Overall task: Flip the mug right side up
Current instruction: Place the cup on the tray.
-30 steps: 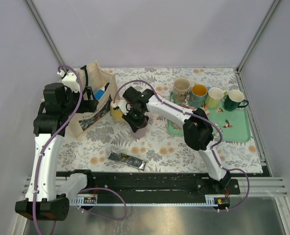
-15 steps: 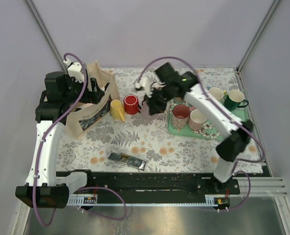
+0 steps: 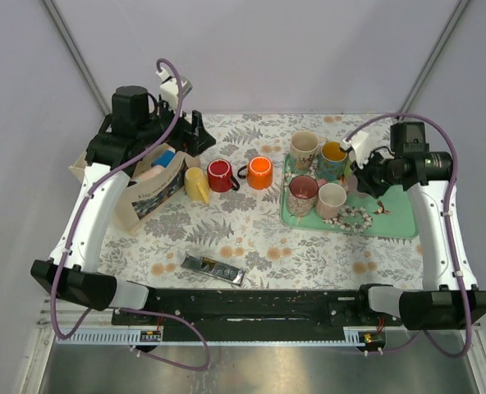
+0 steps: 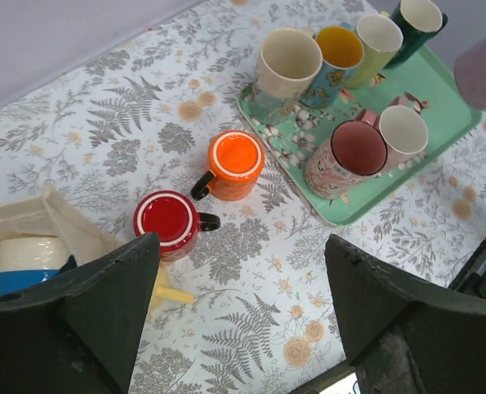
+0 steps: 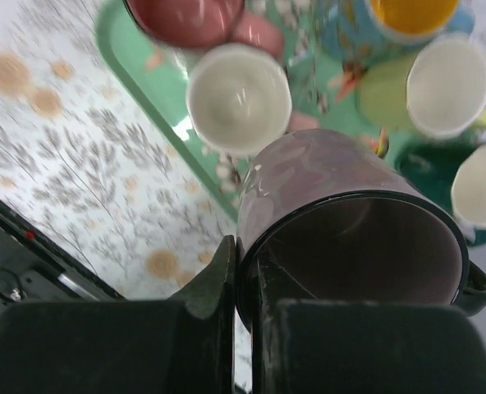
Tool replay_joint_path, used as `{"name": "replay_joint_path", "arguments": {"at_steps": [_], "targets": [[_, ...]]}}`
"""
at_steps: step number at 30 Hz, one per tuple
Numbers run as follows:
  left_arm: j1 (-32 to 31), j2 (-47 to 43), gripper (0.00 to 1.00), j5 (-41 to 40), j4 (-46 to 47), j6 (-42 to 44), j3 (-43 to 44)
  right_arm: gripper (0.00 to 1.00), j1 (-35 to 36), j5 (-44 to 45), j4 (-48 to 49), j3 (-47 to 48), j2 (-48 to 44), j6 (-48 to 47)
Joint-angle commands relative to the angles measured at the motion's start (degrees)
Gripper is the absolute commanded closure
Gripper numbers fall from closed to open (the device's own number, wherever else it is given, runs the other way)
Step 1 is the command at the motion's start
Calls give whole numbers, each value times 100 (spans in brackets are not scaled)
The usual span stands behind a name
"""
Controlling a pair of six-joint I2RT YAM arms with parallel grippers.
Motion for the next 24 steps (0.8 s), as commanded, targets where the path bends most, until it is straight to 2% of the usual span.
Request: {"name": "replay_joint_path", "arguments": {"at_steps": [1, 4, 8, 11, 19, 24], "targets": [[-208, 200, 16, 195, -88, 197, 356, 100, -622, 256, 120, -847, -610, -1236], [-278, 262, 16, 134, -158, 233, 462, 100, -755, 475, 338, -1629, -830, -1948], [-296, 219, 16, 90, -202, 215, 436, 100, -764, 599, 717, -2166, -700, -2310], [-331, 70, 16, 2, -211, 250, 243, 100, -764, 564, 902, -2220, -305, -2319], [-366, -344, 15, -297, -378, 575, -179, 100, -764, 511, 1561, -2536, 522, -3162], [-366, -432, 15, -411, -422, 663, -241, 100, -764, 511, 1658, -2291, 1102, -3189]]}}
